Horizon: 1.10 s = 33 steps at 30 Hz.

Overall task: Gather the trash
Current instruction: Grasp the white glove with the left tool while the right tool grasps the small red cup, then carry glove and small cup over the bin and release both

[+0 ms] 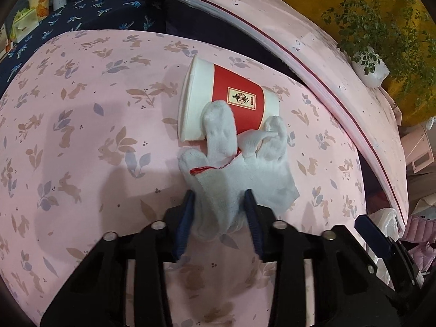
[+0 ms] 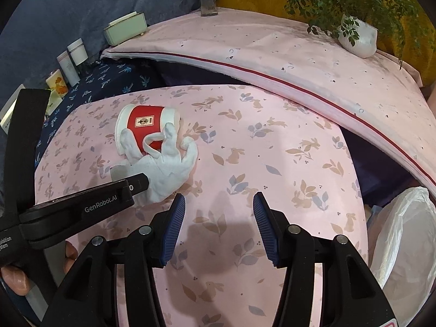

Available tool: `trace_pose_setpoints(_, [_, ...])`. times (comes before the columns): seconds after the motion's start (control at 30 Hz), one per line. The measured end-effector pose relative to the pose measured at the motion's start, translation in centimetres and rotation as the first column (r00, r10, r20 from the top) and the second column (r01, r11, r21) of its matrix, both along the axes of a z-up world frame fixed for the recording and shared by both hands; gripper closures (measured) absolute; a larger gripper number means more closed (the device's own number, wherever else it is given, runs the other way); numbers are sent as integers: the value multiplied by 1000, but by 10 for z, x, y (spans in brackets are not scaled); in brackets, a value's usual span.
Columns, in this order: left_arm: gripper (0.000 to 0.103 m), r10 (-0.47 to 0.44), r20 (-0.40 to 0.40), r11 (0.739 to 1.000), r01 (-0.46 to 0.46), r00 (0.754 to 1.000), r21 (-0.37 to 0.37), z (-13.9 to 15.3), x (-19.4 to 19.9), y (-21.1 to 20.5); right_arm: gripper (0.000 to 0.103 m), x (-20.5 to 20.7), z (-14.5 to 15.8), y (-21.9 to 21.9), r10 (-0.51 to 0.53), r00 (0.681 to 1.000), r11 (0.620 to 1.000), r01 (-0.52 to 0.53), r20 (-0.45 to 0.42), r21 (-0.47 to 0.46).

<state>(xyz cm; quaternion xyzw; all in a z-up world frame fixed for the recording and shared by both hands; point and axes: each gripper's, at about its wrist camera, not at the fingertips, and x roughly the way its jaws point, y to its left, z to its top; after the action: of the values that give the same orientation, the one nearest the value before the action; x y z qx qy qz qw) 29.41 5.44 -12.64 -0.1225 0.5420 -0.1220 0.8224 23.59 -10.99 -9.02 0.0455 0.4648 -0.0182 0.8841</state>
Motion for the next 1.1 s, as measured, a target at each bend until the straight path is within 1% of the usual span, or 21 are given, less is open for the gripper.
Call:
trace_pose_setpoints(0.03, [86, 1, -3, 1000, -1, 1000, -7, -1, 0, 2, 52, 1, -1, 2, 2, 1000, 1000, -2, -1, -1])
trace_pose_setpoints(0.1, [92, 9, -2, 1000, -10, 1000, -20, -1, -3, 9, 52, 3, -1, 6, 8, 1000, 1000, -8, -1, -3])
trace_pose_setpoints(0.23, [93, 51, 2, 998, -51, 999, -27, 2, -12, 33, 52, 8, -1, 15, 22, 1000, 1000, -22, 0, 1])
trace_pose_setpoints(0.3, [93, 86, -2, 996, -86, 996, -24, 4, -17, 51, 51, 11, 0, 19, 28, 1000, 999, -28, -2, 21])
trace_pose_setpoints(0.33, [93, 94, -5, 995, -94, 996, -25, 4, -20, 58, 50, 14, 0, 22, 30, 1000, 999, -30, -2, 37])
trace_pose_setpoints(0.4, [93, 118, -12, 992, -118, 993, -34, 6, -26, 76, 41, 19, 2, 28, 33, 999, 997, -34, 9, 62])
trace_pose_setpoints(0.43, [93, 130, -11, 991, -130, 991, -30, 7, -28, 84, 39, 22, 3, 32, 34, 999, 997, -35, 17, 69])
trace_pose_setpoints(0.5, [93, 164, 0, 986, -164, 987, 6, 10, -32, 99, 30, 30, 4, 39, 34, 999, 996, -36, 30, 82])
trace_pose_setpoints(0.53, [93, 180, 9, 983, -180, 984, 29, 12, -33, 105, 28, 35, 4, 43, 32, 999, 995, -35, 32, 91])
trace_pose_setpoints(0.63, [93, 225, 42, 970, -228, 973, 88, 18, -31, 124, 26, 53, 1, 55, 31, 999, 993, -33, 25, 114])
trace_pose_setpoints(0.73, [92, 256, 61, 960, -261, 965, 98, 24, -24, 137, 23, 70, -3, 68, 27, 1000, 991, -28, 16, 128])
trace_pose_setpoints(0.93, [92, 282, 81, 953, -289, 956, 95, 29, -8, 146, 23, 91, -9, 94, -2, 1000, 996, 1, 14, 93])
trace_pose_setpoints(1.03, [92, 284, 78, 954, -290, 956, 80, 27, -3, 147, 22, 98, -15, 102, -63, 998, 997, 61, 22, 56])
trace_pose_setpoints(1.1, [92, 284, 73, 955, -289, 956, 73, 25, 0, 146, 20, 101, -19, 104, -96, 995, 995, 95, 29, 32])
